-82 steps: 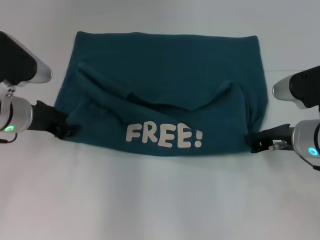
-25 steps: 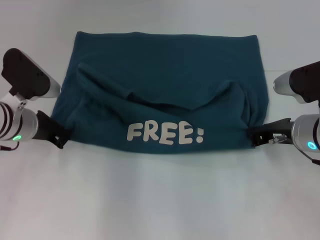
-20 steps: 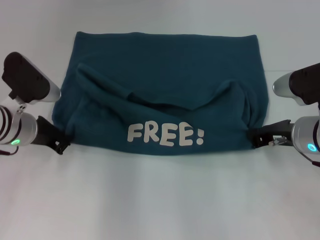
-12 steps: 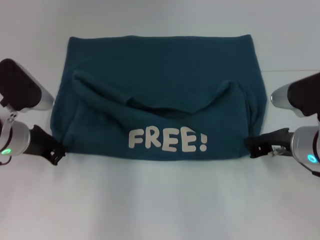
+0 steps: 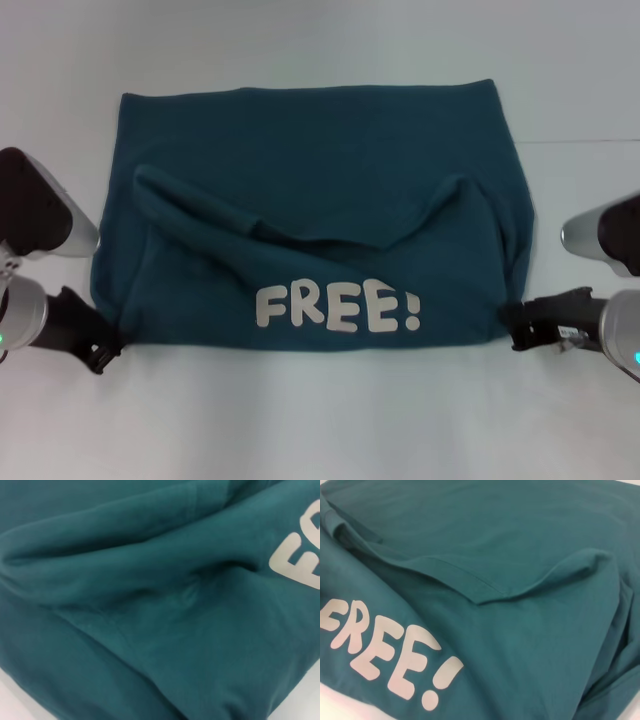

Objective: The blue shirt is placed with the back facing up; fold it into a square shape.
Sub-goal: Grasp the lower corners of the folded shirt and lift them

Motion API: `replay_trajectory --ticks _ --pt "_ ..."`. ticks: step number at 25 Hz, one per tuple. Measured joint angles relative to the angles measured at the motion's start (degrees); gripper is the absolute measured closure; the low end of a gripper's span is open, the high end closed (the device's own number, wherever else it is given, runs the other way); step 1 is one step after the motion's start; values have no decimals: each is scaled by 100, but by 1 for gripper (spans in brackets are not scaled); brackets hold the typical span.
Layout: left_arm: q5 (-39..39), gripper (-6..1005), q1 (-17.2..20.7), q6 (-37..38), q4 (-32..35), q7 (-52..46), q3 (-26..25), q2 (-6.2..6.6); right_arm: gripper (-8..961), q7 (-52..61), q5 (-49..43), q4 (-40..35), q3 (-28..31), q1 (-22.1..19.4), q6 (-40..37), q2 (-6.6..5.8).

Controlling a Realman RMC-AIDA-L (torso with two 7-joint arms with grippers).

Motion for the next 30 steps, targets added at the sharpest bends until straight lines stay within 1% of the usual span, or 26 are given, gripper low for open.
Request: replay_trajectory --ticks 3,6,8,9,11,14,18,19,26,28,30 --pt "3 950 97 196 186 -1 73 -4 932 -107 16 -127 -51 -193 2 17" --pt "36 950 137 462 322 -9 137 -6 932 -217 24 -177 -62 -277 -22 28" --pt "65 951 203 650 485 -18 144 -9 932 -293 36 -248 -78 -347 -78 40" --pt "71 951 300 823 685 -16 147 -13 932 -336 69 -315 -97 -405 -124 48" --pt "60 951 373 930 818 -9 150 -18 932 -453 227 -398 -120 -474 -212 61" --pt "11 951 590 1178 1161 -4 152 -27 933 -741 617 -465 -121 -543 -282 59" --pt "-111 952 713 1464 1430 17 151 -34 933 -1136 1130 -673 -54 -819 -440 56" --pt "-165 952 745 1523 1492 21 148 -34 933 -1136 1130 -673 -54 -819 -440 56" --pt "-521 953 962 1721 1912 21 120 -41 933 -1326 1353 -831 17 -1178 -590 72" --pt "-527 953 1006 1715 2006 -2 142 -45 933 -1402 1512 -885 42 -1306 -573 49" --pt "-544 953 1019 1644 2024 -39 142 -49 933 -1448 1702 -982 -5 -1481 -413 -19"
